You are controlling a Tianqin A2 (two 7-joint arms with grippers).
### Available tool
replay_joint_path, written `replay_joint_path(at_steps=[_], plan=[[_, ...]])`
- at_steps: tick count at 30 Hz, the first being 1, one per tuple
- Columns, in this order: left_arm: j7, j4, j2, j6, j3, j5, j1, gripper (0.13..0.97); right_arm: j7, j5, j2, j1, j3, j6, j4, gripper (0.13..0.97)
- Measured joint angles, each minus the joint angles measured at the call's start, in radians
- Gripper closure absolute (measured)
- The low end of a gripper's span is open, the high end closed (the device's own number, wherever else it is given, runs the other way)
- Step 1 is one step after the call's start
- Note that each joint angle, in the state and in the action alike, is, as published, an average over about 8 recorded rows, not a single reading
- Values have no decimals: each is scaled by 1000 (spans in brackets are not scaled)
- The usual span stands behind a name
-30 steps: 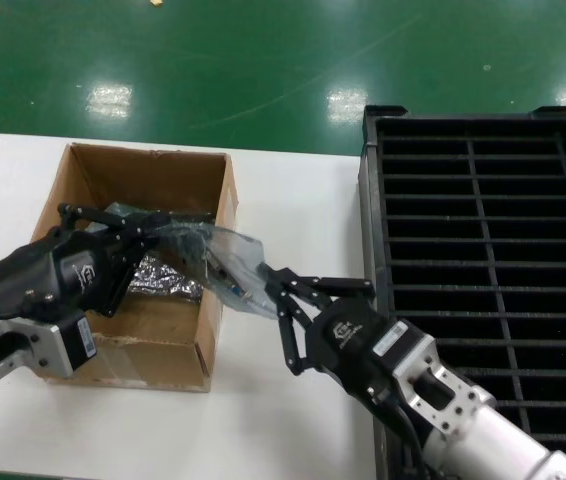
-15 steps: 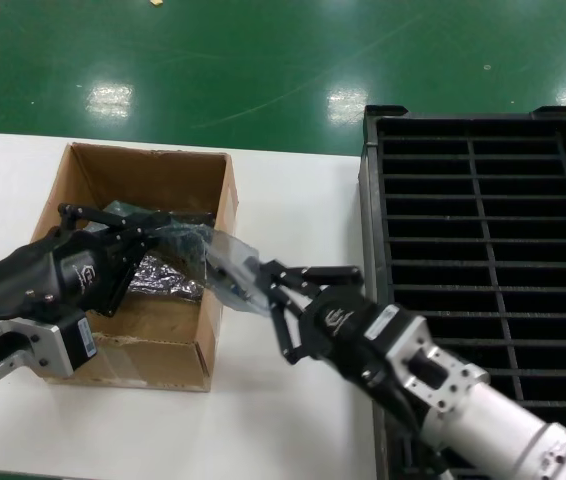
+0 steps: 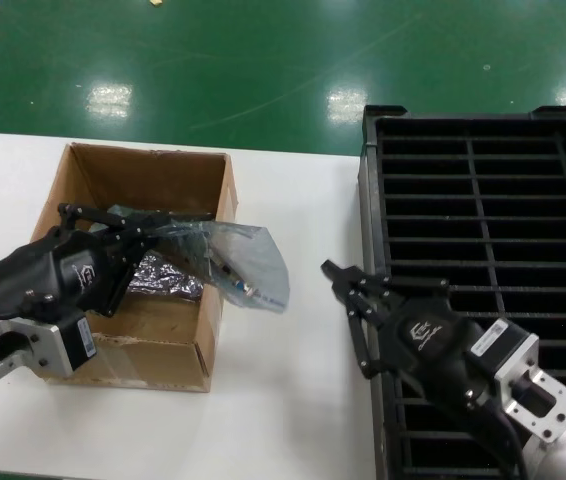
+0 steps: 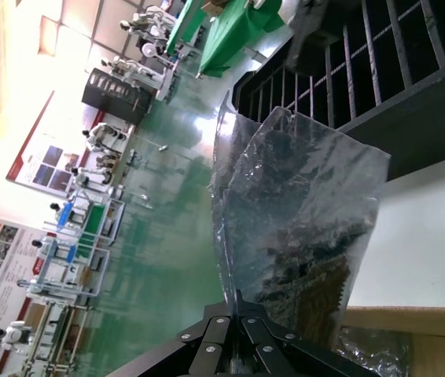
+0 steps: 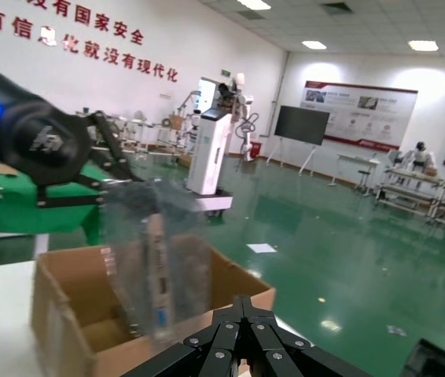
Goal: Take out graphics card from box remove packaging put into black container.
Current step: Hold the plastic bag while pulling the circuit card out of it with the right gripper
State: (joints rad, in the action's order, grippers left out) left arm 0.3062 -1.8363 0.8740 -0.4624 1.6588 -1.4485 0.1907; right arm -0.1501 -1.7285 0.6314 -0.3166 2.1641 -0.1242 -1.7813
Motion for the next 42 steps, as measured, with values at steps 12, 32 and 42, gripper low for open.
replay_joint_path(at_steps=[12,32,42], plan=[[0,0,0,0,0,0,0,957,-89,119,-107,-52,24,-106,92,960],[0,0,0,0,0,0,0,957,-111,266,-310,-202,-11,-255,309,961],[0,0,0,0,0,0,0,957,-115,324,-346,-216,-31,-308,323,911]])
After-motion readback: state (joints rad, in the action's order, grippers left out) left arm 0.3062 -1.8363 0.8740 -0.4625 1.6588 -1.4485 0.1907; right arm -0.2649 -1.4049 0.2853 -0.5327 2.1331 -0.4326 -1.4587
